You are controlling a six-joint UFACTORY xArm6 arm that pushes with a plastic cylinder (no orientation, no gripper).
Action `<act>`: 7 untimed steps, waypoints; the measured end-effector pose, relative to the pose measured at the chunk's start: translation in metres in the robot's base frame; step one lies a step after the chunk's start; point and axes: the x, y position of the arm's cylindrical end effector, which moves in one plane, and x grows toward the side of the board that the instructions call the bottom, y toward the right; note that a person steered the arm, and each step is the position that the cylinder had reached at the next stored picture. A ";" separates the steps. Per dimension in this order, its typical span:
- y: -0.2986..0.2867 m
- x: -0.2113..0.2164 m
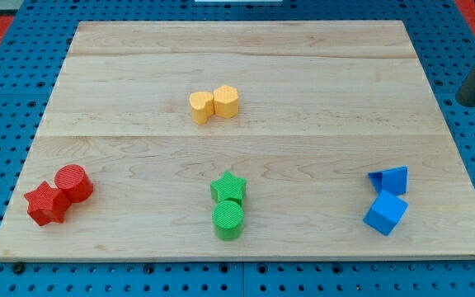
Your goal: Place the blue blocks diagonally at the right side of green blocks
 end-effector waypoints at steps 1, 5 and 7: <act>0.008 0.000; -0.109 0.190; -0.175 0.223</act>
